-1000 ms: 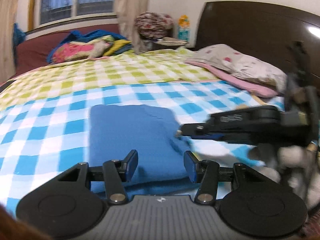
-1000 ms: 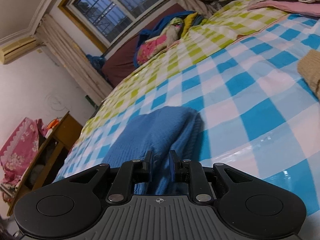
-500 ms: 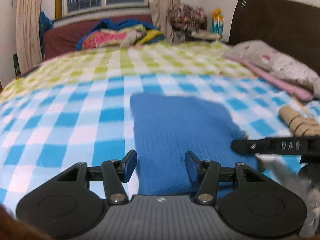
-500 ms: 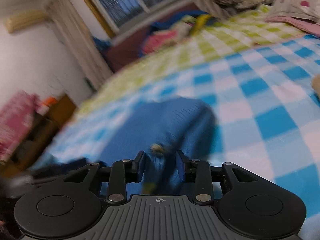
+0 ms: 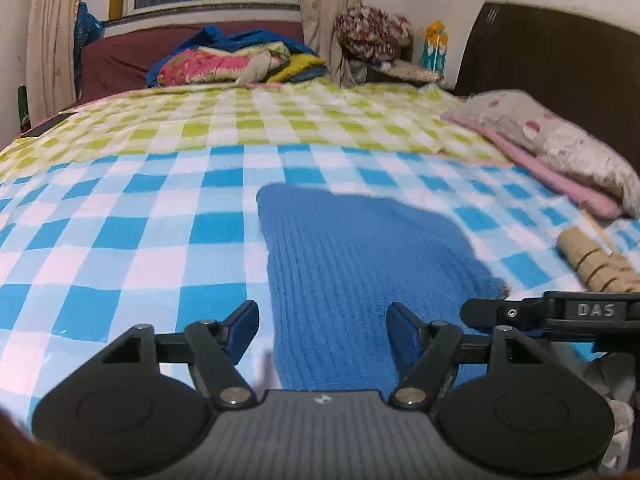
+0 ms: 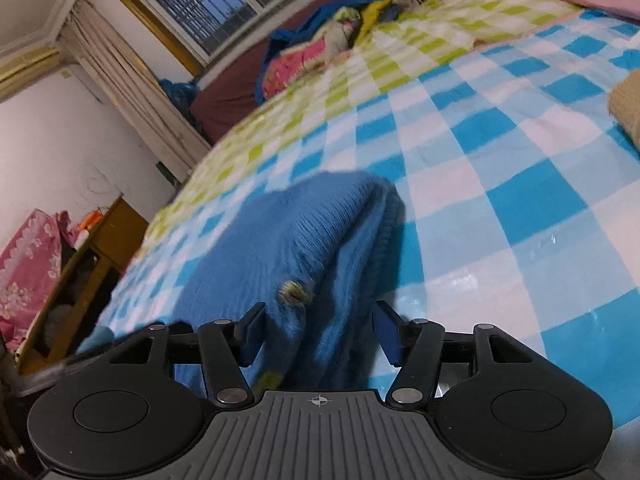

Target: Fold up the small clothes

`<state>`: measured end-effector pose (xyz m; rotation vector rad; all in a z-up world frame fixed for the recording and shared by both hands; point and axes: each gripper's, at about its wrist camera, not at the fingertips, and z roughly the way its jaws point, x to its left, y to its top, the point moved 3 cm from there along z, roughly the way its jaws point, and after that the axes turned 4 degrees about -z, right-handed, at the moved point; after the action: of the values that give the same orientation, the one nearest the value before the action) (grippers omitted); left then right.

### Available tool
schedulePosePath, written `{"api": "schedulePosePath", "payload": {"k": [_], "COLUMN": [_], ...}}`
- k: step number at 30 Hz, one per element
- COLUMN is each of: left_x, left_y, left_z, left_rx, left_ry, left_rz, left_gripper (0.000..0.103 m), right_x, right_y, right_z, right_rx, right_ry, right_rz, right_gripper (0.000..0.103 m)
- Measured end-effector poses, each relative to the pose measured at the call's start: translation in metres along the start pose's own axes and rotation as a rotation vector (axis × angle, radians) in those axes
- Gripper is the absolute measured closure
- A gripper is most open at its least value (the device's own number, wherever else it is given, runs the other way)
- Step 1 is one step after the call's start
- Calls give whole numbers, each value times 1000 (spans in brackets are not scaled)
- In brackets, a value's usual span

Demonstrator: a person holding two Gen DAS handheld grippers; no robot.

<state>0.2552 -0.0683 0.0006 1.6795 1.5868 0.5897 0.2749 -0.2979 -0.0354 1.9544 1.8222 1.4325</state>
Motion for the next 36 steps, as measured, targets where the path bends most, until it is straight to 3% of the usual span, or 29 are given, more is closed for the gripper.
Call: {"api": "schedulePosePath", "payload": {"k": [9, 10, 12, 13, 16, 24, 26, 29, 32, 36], "left_x": [18, 19, 17, 15, 8, 6, 1, -7, -10, -13], "left_y": [-4, -5, -7, -9, -13, -49, -65, -72, -61, -41], "left_z": [24, 23, 20, 17, 6, -61, -70, -82, -93, -98], "left_rx": [71, 75, 85, 91, 95, 140, 164, 131, 82, 15], "left_ry": [-77, -86, -128, -136, -133, -185, -160, -115, -91, -39], "left_rz": [-125, -141, -161, -158, -129, -107, -71, 1, 13, 51], "left_gripper": [15, 17, 34, 35, 41, 46, 46, 45, 45, 44], "right_x": [0, 2, 3, 3, 2, 22, 27, 31, 39, 54], "right_y": [-5, -6, -8, -7, -10, -37, -53, -73, -70, -57], "right_z": [10, 11, 12, 12, 10, -36, -48, -56, -70, -102], "right_rx": [7, 2, -3, 6, 32, 97, 133, 164, 114, -36], "right_ry": [52, 51, 49, 59, 98, 116, 105, 40, -14, -92], "right_rz": [18, 15, 17, 20, 69, 66, 52, 29, -13, -86], "right_gripper": [43, 43, 49, 59, 69, 72, 72, 65, 65, 65]}}
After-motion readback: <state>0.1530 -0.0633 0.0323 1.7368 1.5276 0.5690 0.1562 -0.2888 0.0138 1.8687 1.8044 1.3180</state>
